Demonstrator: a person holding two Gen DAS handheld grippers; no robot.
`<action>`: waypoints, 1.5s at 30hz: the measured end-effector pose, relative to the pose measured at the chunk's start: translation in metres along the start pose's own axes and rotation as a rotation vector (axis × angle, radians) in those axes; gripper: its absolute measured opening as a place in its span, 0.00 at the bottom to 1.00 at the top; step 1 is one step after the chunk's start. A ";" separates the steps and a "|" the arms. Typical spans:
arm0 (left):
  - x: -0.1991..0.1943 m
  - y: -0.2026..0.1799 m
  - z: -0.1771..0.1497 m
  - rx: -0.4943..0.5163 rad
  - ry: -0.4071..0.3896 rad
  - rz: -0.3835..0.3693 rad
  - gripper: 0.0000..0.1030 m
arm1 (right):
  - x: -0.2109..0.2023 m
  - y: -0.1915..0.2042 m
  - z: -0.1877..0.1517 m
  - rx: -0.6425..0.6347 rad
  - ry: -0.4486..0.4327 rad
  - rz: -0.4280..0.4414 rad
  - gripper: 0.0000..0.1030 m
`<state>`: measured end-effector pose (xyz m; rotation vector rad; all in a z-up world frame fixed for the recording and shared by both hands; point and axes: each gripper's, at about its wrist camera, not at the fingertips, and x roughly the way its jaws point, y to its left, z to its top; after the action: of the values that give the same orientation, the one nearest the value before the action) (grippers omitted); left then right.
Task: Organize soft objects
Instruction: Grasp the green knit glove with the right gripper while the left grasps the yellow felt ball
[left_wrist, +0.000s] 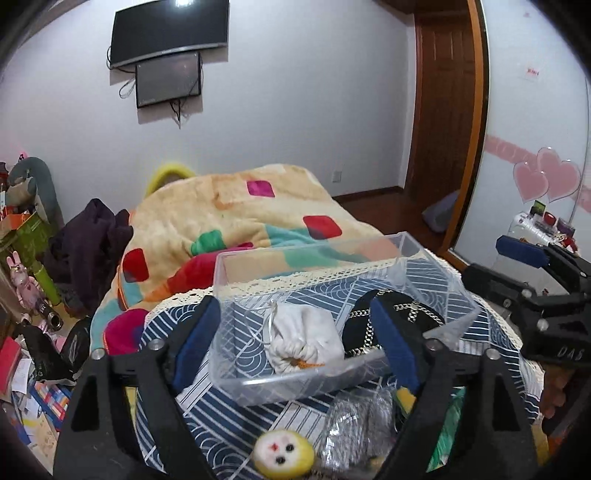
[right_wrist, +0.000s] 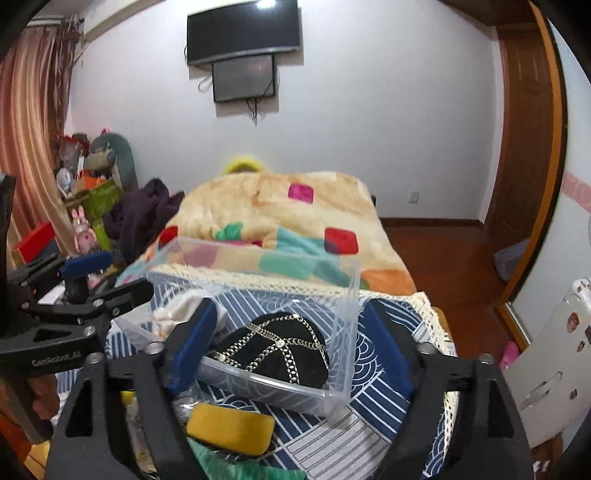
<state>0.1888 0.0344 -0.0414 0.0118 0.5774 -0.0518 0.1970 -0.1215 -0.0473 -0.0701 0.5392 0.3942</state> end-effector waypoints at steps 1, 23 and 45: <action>-0.006 0.001 -0.003 0.000 -0.007 0.004 0.92 | -0.003 0.001 0.001 0.002 -0.011 0.000 0.82; -0.007 0.001 -0.102 -0.004 0.179 0.016 0.73 | 0.001 0.013 -0.090 0.017 0.207 0.099 0.96; -0.008 0.005 -0.109 -0.040 0.158 0.015 0.41 | -0.008 0.004 -0.111 0.023 0.233 0.125 0.17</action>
<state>0.1227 0.0426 -0.1278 -0.0190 0.7360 -0.0251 0.1350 -0.1388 -0.1378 -0.0605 0.7801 0.5055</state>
